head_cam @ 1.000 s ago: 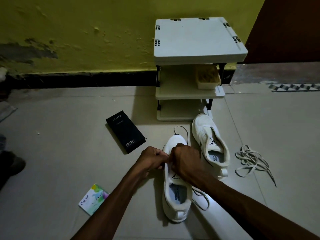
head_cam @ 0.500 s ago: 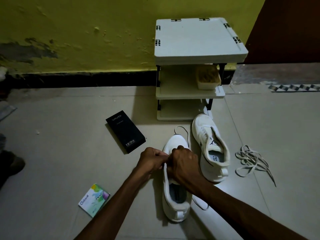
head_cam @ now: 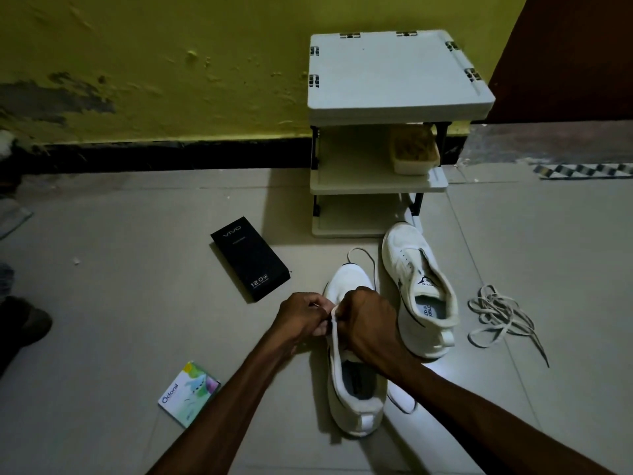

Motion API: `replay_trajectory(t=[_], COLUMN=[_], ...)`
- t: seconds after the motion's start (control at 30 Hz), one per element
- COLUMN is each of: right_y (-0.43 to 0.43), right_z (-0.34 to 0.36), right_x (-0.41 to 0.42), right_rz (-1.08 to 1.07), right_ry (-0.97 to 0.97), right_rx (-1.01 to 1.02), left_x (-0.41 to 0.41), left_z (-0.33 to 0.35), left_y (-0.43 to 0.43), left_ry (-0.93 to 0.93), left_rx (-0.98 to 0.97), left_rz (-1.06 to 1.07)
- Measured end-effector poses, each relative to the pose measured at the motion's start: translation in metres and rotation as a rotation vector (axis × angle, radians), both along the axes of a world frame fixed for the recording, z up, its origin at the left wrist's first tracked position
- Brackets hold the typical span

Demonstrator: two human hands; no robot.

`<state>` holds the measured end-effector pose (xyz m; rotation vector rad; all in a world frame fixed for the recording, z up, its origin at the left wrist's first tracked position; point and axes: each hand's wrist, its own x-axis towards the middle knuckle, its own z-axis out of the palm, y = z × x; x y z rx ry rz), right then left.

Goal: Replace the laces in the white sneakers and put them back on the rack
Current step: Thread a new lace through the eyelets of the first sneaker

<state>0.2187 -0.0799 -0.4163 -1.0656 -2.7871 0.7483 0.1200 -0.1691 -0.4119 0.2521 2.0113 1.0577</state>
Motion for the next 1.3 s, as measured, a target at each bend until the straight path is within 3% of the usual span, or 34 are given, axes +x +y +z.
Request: replay_trajectory(t=[0.27,0.47,0.67,1.0,1.17,1.3], right_y=[0.014,0.016,0.014,0.024,0.019,0.016], right_z=[0.003,0.008,0.003,0.007,0.018,0.007], right_x=[0.001,0.000,-0.001,0.002,0.007,0.009], right_rz=[0.080,0.148,0.103,-0.012,0.037,0.009], right_ry=[-0.053,-0.134,-0.076,0.059,-0.014,-0.031], right_rx=[-0.042,0.044,0.003,-0.172,-0.217,-0.255], left_x=[-0.001,0.002,0.002,0.003,0.000,-0.013], left_z=[0.001,0.000,0.000,-0.005,-0.006,0.009], left_y=[0.001,0.000,0.000,-0.006,-0.005,0.001], left_ry=[0.059,0.120,0.281,0.359,0.405,0.621], left_rx=[0.057,0.076,0.053,0.095,0.056,0.056], left_rz=[-0.035,-0.075,-0.163,-0.196,-0.220,-0.288])
